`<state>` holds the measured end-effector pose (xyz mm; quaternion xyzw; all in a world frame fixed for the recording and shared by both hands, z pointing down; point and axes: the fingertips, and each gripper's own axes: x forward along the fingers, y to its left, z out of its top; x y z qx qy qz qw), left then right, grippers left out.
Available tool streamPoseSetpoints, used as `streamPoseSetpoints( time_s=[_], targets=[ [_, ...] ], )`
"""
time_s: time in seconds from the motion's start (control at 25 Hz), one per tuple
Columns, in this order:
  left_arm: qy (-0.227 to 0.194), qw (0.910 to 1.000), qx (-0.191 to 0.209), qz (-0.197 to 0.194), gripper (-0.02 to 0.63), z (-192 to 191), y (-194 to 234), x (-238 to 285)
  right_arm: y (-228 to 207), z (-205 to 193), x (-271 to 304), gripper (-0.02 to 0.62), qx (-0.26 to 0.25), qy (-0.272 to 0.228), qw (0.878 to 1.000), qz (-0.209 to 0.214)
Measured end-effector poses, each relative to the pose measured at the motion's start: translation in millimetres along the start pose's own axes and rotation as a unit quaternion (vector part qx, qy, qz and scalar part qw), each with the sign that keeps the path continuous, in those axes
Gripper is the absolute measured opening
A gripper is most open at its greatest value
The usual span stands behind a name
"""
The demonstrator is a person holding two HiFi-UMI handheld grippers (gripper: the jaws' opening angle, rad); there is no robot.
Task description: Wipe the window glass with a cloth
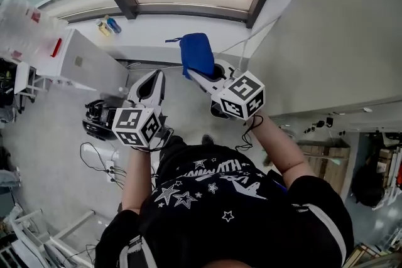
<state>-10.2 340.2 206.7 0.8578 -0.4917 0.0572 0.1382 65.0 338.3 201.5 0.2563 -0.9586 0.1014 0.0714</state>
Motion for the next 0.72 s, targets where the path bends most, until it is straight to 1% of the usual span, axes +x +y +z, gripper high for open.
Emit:
streamPoseSetpoints(
  time_s=[0.16, 0.32, 0.56, 0.72],
  targets=[
    [0.002, 1.0000, -0.001, -0.010, 0.008, -5.9, -12.5, -2.0, 9.9, -1.6, -8.6, 0.077, -0.017, 0.002, 1.000, 0.006],
    [-0.020, 0.9991, -0.006, -0.036, 0.009, -3.0, -23.1, -4.2, 18.3, -2.4, -15.0, 0.077, -0.033, 0.008, 0.999, 0.008],
    [-0.015, 0.9989, -0.009, -0.043, 0.009, -12.3, -27.5, -4.0, 25.4, -17.1, -19.3, 0.077, -0.032, 0.020, 0.999, 0.012],
    [-0.015, 0.9983, -0.001, -0.056, 0.009, -16.8, -27.1, -7.2, 27.8, -19.3, -16.1, 0.077, -0.033, 0.016, 0.999, 0.007]
  ],
)
